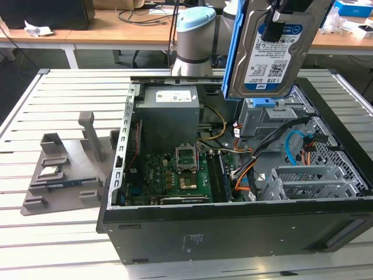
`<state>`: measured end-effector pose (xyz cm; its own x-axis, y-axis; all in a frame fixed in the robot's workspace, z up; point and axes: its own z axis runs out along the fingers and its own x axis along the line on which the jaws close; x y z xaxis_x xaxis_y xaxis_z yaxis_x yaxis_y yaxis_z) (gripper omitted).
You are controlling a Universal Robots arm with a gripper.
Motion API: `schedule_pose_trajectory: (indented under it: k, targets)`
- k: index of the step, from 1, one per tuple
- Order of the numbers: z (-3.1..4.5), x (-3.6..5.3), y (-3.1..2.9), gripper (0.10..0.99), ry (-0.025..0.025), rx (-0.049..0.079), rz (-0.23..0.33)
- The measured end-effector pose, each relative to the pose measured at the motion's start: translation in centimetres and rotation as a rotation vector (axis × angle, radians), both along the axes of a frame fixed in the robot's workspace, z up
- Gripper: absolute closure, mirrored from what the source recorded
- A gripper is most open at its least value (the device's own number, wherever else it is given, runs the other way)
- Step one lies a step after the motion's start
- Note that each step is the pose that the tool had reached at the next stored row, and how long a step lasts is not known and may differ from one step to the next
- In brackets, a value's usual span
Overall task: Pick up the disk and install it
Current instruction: 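Pick up the disk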
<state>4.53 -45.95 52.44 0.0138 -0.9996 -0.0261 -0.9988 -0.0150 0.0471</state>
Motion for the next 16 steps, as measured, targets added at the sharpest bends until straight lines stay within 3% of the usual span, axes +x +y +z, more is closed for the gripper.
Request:
schedule_pose_trajectory:
  k: [7,11,13,16]
  targets:
    - [-0.26,0.00,-0.73,0.722,0.0000,0.000,0.000]
    - [-0.49,0.00,-1.50,0.722,0.0000,0.000,0.000]
    - [-0.75,0.00,-2.36,0.722,0.0000,0.000,0.000]
    - [-0.96,0.00,-3.15,0.722,0.0000,0.000,0.000]
